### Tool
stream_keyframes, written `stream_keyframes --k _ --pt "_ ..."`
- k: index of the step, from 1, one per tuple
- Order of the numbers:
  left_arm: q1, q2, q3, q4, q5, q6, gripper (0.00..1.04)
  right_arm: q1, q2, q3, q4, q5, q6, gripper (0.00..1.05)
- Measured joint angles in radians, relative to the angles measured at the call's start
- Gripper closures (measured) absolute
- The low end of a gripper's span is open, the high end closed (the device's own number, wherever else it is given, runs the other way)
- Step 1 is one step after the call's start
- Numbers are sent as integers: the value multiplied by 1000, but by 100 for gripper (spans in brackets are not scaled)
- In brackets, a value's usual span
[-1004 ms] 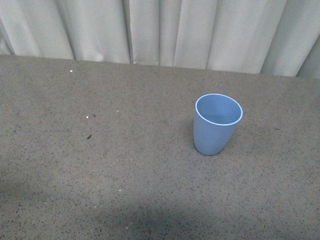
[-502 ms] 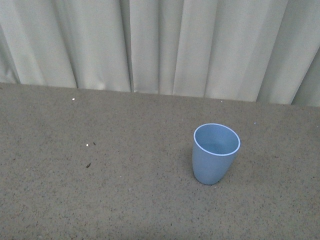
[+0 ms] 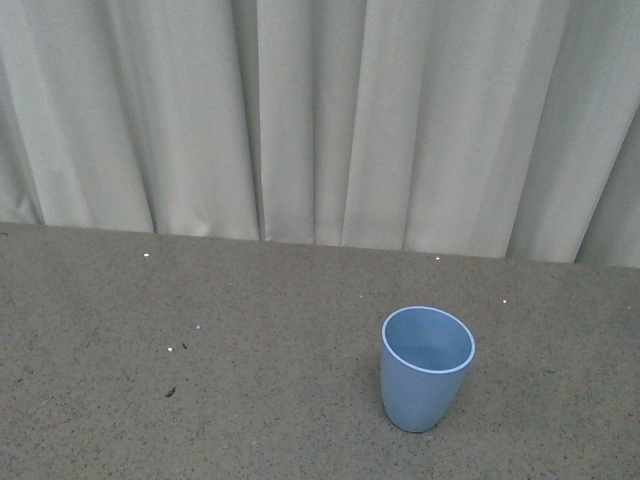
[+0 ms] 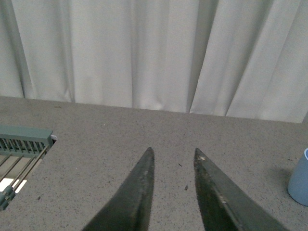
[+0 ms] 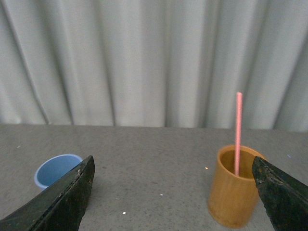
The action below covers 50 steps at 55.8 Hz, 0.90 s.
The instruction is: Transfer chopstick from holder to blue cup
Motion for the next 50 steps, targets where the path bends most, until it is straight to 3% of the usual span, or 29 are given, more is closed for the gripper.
stream_keyframes --k 3,10,21,31,42,50 --pt "0 -1 0 0 0 0 69 -83 130 24 105 26 19 9" --pt "0 -1 0 0 0 0 38 -353 606 150 441 -82 -24 9" --pt "0 -1 0 0 0 1 5 -423 995 302 474 -173 -57 9" --pt "0 -1 0 0 0 3 7 -389 1245 471 492 -165 -95 9" --pt "0 -1 0 0 0 3 7 -323 1381 579 480 -116 -101 9" --pt "0 -1 0 0 0 3 7 -322 1452 639 472 -92 -66 9"
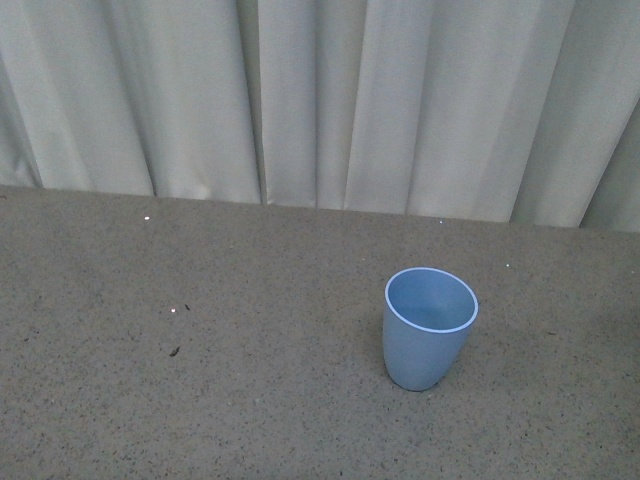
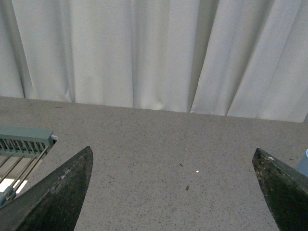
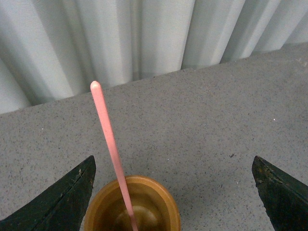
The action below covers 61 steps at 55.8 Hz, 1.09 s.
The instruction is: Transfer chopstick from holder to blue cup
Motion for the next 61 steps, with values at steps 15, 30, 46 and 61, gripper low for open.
stream_keyframes --k 15,30,46,61 --pt "0 0 0 0 0 0 7 -20 129 70 -2 -2 58 9" --pt "0 0 0 0 0 0 7 3 198 130 -7 -8 78 9" --pt "0 0 0 0 0 0 7 33 217 155 -21 -8 87 9" --pt "0 0 0 0 0 0 7 39 278 196 -22 4 86 9"
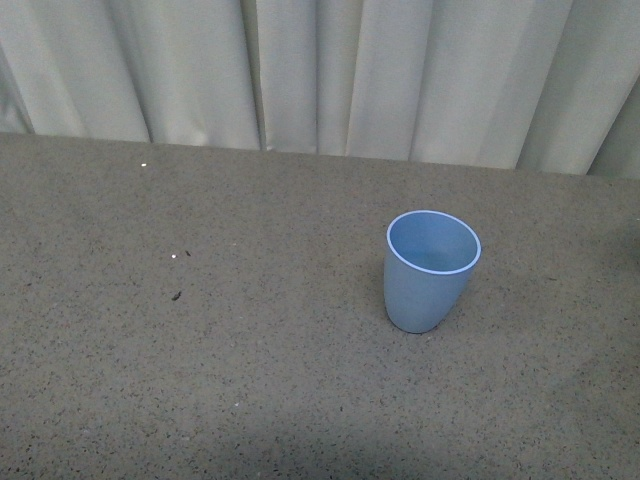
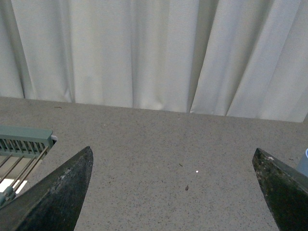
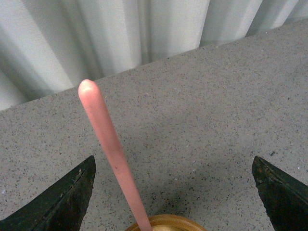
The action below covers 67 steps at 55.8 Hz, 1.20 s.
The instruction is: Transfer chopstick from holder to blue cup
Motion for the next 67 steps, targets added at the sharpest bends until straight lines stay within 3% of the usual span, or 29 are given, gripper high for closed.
stream_keyframes --k 16,18,28,37,49,67 --pt "0 0 0 0 0 0 7 22 59 31 13 -1 11 10" --pt "0 0 0 0 0 0 7 24 64 32 18 -1 16 13" --pt "0 0 0 0 0 0 7 28 78 32 39 -12 32 38" --pt "0 0 0 0 0 0 7 21 84 18 68 -47 45 72" --pt "0 0 0 0 0 0 7 -7 34 -36 75 -72 31 102" --pt "0 0 0 0 0 0 7 -72 -198 -98 -3 -138 -34 102"
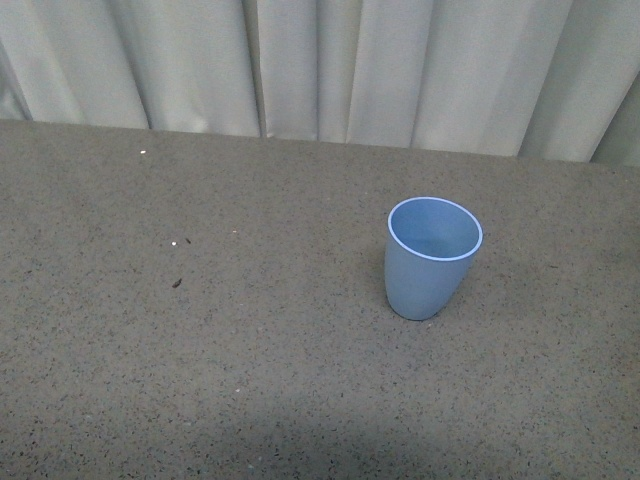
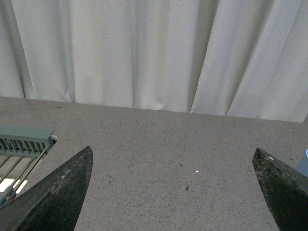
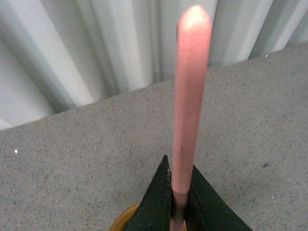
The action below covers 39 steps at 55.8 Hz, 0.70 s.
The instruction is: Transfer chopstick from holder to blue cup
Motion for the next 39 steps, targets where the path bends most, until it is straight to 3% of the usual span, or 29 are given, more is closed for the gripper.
stream_keyframes --k 12,19,28,34,39 --pt "0 0 0 0 0 0 7 -6 -216 27 -101 -31 -51 102" --pt "0 0 0 0 0 0 7 68 -388 42 -109 -40 -28 102" --pt "0 0 0 0 0 0 7 274 -455 -13 13 14 41 102" --pt "0 0 0 0 0 0 7 463 -340 -97 176 83 120 102" --pt "0 0 0 0 0 0 7 552 -248 -125 274 109 187 102"
